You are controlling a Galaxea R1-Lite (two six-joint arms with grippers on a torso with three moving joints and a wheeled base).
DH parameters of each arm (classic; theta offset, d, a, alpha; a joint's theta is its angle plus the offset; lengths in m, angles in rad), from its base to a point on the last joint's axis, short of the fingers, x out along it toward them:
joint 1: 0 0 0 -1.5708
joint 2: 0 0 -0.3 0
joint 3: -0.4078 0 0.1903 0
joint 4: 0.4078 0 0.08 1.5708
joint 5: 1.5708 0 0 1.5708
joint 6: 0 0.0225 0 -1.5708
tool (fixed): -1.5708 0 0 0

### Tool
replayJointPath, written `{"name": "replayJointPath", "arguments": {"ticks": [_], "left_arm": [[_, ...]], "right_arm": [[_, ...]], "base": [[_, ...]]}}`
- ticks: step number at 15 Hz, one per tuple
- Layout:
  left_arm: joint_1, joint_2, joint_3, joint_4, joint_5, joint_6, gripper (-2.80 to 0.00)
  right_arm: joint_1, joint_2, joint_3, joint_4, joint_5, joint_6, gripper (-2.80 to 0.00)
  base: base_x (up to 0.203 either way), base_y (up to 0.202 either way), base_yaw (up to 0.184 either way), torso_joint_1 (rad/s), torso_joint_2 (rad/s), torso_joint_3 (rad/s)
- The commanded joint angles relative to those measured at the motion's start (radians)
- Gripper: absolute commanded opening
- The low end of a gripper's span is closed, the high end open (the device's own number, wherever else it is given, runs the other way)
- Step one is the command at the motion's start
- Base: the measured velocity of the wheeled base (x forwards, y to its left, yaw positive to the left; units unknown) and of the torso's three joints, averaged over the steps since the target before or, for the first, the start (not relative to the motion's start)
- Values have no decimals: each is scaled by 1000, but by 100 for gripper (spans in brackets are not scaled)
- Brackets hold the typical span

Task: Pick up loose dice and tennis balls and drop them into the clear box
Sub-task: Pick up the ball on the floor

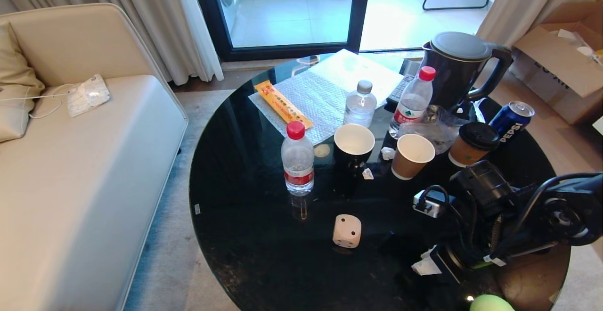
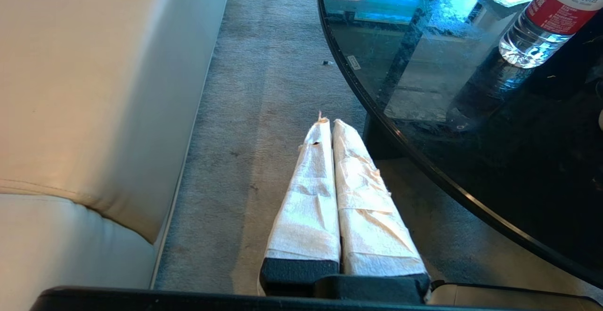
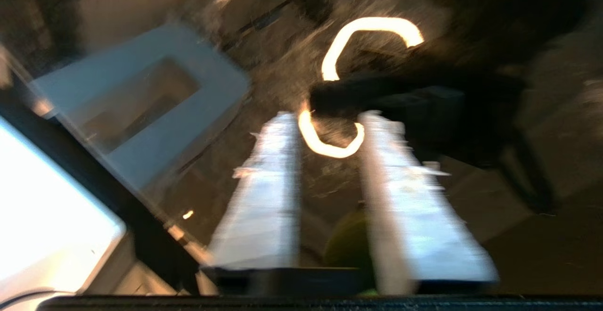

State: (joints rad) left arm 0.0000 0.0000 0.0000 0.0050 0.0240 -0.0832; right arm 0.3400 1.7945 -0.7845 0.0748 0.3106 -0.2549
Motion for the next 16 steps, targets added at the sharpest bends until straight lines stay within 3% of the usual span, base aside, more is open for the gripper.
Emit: {"name": "replayJointPath", "arguments": {"ticks": [1,5,7,16], "left_arm": [[0,0,0,0,1,-1,-280],[0,0,0,0,1,-1,-280],[0,0,0,0,1,-1,-280],[0,0,0,0,1,-1,-280]], "right_arm": [[0,-32,-4,-17,5,-3,0],[-26,-154,-3,3,-10,3,0],[-41,-214,9,63,-82,10,0],[-127,-428,118,79,-175,76,0]], "base": [[0,0,0,0,0,0],[0,0,0,0,0,0],[0,0,0,0,0,0],[0,0,0,0,0,0]]}}
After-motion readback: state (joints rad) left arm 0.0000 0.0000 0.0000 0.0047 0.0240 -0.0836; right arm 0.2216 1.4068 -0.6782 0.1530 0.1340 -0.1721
